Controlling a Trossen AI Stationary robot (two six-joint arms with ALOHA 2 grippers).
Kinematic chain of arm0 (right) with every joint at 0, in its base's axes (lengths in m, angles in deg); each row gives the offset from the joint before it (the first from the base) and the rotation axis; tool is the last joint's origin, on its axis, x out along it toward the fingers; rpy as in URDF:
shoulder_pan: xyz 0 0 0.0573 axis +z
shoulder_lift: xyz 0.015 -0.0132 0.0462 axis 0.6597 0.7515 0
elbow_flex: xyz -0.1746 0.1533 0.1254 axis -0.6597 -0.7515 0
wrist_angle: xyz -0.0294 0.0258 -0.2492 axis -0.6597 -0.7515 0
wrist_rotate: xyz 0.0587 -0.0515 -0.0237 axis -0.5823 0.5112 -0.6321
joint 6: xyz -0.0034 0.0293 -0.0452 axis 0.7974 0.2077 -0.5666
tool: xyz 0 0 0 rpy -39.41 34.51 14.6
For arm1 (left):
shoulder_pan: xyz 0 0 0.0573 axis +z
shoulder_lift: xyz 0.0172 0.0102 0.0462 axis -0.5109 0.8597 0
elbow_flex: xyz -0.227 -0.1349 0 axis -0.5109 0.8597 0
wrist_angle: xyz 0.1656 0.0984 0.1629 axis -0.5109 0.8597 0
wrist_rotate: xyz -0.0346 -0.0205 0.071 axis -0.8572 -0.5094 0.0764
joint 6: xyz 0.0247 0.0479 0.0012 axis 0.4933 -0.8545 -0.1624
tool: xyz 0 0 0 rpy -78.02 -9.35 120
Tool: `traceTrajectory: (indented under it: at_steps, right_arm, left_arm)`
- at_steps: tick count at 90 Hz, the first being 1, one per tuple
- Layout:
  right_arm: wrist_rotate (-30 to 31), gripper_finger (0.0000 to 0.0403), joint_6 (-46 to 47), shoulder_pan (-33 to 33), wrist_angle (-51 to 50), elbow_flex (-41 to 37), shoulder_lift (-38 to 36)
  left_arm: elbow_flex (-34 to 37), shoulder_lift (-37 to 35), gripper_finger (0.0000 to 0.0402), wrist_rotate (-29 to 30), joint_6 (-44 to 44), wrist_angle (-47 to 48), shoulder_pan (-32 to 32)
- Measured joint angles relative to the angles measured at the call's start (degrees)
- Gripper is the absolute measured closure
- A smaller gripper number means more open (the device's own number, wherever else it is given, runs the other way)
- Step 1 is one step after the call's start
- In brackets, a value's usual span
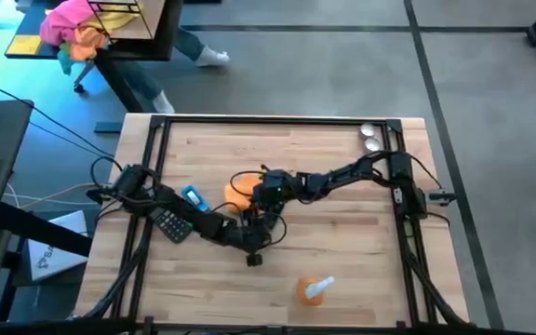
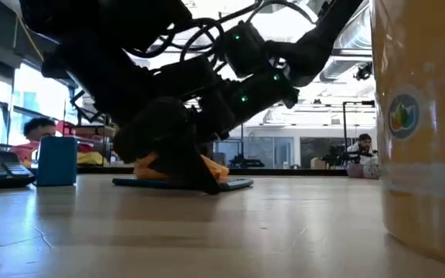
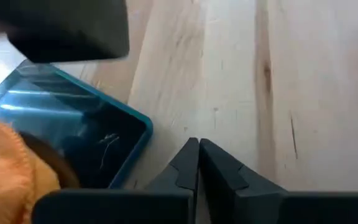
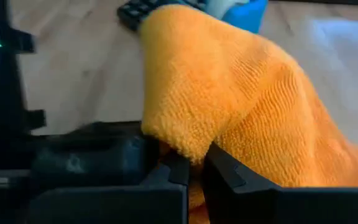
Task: Apply microfiber cloth
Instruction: Wipe the back of the blue phone with the orange microfiber cloth
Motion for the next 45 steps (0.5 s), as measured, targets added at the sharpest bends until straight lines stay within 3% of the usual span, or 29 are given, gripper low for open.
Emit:
traceTrajectory:
  at_steps: [21,45]
  right_arm:
    - [5.1,0.0403,6.0,-4.0,0.5,0.0,0.7]
    - [2.5,0.0403,6.0,-7.8,-4.4,-0.7,0.6]
  left_arm:
    - [0.0,0.0,0.0401,1.4,-2.3,-0.4,-0.8]
    - [-0.1,-0.1,0.0401,0.5,0.3,2.5,-1.5]
